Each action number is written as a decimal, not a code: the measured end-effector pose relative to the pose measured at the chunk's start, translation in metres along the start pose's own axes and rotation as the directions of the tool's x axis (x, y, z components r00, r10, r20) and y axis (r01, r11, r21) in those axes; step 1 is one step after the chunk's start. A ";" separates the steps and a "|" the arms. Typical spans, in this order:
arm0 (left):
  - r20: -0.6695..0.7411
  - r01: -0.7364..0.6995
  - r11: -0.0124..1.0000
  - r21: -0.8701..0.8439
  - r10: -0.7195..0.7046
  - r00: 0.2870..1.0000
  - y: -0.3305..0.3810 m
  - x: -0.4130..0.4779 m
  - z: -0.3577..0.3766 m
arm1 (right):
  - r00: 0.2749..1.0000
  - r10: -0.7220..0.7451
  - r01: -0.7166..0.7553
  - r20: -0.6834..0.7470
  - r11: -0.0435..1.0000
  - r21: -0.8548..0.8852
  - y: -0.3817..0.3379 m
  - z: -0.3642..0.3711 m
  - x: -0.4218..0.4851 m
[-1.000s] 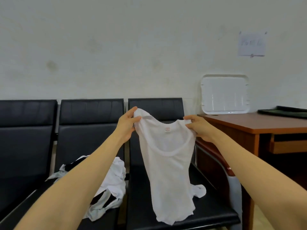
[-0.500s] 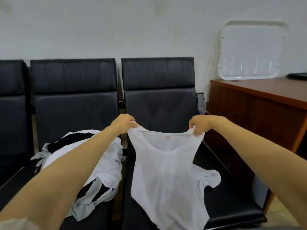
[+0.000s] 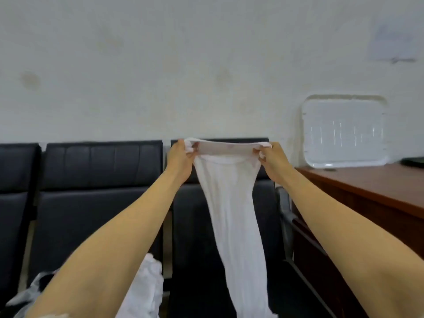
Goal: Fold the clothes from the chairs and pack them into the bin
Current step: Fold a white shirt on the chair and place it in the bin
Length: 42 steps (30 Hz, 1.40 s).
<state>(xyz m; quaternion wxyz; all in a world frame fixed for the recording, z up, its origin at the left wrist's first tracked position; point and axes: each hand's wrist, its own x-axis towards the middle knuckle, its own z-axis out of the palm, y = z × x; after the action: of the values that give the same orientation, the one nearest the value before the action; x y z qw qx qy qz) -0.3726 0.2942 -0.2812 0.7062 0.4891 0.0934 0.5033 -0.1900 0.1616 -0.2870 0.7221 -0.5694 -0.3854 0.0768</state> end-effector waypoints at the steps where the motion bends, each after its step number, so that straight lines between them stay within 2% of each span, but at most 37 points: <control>1: 0.069 -0.040 0.982 -0.186 0.053 0.996 0.022 -0.002 0.007 | 0.995 -0.104 0.104 0.003 0.994 0.038 -0.018 0.003 0.002; 2: 0.122 -0.073 0.960 -0.271 0.109 0.987 0.041 -0.001 0.014 | 0.984 -0.176 0.176 0.005 0.983 0.053 -0.034 0.004 0.007; 4: 0.177 -0.101 0.962 -0.253 0.148 0.973 0.055 -0.003 0.012 | 0.979 -0.201 0.199 0.018 0.978 0.062 -0.050 0.005 0.003; 6: 0.193 -0.102 0.993 -0.066 0.113 0.975 0.048 -0.011 -0.004 | 0.981 -0.192 0.191 0.035 0.981 0.038 -0.044 0.001 -0.005; 8: 0.193 -0.102 0.980 0.172 0.068 0.979 0.037 -0.024 -0.021 | 0.987 -0.143 0.146 0.067 0.989 -0.032 -0.033 -0.002 -0.018; 11: 0.097 -0.074 0.875 0.479 0.031 0.995 0.016 -0.055 -0.045 | 0.996 -0.057 0.063 0.069 0.994 -0.093 -0.013 -0.008 -0.048; 13: 0.023 -0.056 0.795 0.604 0.053 0.998 0.009 -0.084 -0.057 | 0.998 0.018 -0.010 0.059 0.990 -0.138 0.000 -0.013 -0.072; 15: 0.050 -0.065 0.719 0.691 0.042 0.998 0.007 -0.115 -0.073 | 0.988 0.090 -0.061 0.127 0.975 -0.215 0.006 -0.020 -0.105; 16: 0.099 -0.060 0.686 0.725 -0.018 0.995 0.006 -0.133 -0.081 | 0.969 0.140 -0.088 0.202 0.965 -0.246 0.007 -0.025 -0.123; 17: 0.159 -0.037 0.660 0.750 -0.126 0.979 0.005 -0.153 -0.090 | 0.931 0.215 -0.130 0.296 0.950 -0.283 0.009 -0.031 -0.143; 18: 0.213 0.006 0.627 0.779 -0.274 0.938 0.005 -0.174 -0.098 | 0.862 0.318 -0.184 0.395 0.922 -0.341 0.011 -0.039 -0.162; 20: 0.215 0.113 0.487 0.866 -0.567 0.795 0.001 -0.214 -0.111 | 0.625 0.558 -0.255 0.547 0.807 -0.532 0.018 -0.056 -0.201; 21: 0.168 0.140 0.396 0.908 -0.648 0.743 -0.004 -0.227 -0.119 | 0.502 0.648 -0.251 0.572 0.743 -0.621 0.024 -0.062 -0.218; 22: 0.109 0.155 0.315 0.936 -0.681 0.724 -0.013 -0.237 -0.126 | 0.417 0.715 -0.225 0.561 0.680 -0.698 0.034 -0.066 -0.233; 23: 0.059 0.164 0.259 0.952 -0.681 0.730 -0.024 -0.247 -0.133 | 0.375 0.764 -0.198 0.525 0.619 -0.760 0.046 -0.068 -0.249; 25: 0.021 0.164 0.205 0.965 -0.682 0.731 -0.051 -0.263 -0.145 | 0.380 0.811 -0.149 0.446 0.529 -0.835 0.076 -0.067 -0.277; 29: -0.025 0.195 0.123 0.973 -0.783 0.622 -0.106 -0.290 -0.158 | 0.415 0.839 -0.161 0.352 0.448 -0.879 0.133 -0.064 -0.316; 31: -0.056 0.212 0.101 0.972 -0.777 0.627 -0.133 -0.294 -0.161 | 0.461 0.830 -0.145 0.312 0.418 -0.897 0.158 -0.063 -0.320; 34: -0.097 0.233 0.103 0.967 -0.697 0.711 -0.175 -0.292 -0.172 | 0.561 0.780 -0.084 0.277 0.387 -0.918 0.193 -0.060 -0.317; 36: -0.099 0.211 0.119 0.970 -0.603 0.792 -0.202 -0.289 -0.180 | 0.636 0.715 -0.089 0.289 0.441 -0.893 0.216 -0.057 -0.314; 38: -0.101 0.198 0.129 0.972 -0.531 0.841 -0.227 -0.284 -0.189 | 0.709 0.635 -0.086 0.306 0.509 -0.856 0.236 -0.050 -0.311; 42: -0.062 0.099 0.073 0.992 -0.404 0.913 -0.262 -0.273 -0.200 | 0.775 0.525 -0.002 0.353 0.559 -0.829 0.270 -0.031 -0.298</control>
<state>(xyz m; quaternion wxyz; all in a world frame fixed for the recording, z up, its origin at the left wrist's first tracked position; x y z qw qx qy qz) -0.4646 0.1908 -0.6859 0.2871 0.8607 0.4022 0.1229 -0.2873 0.0660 -0.6664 0.2229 -0.8310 -0.4781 0.1766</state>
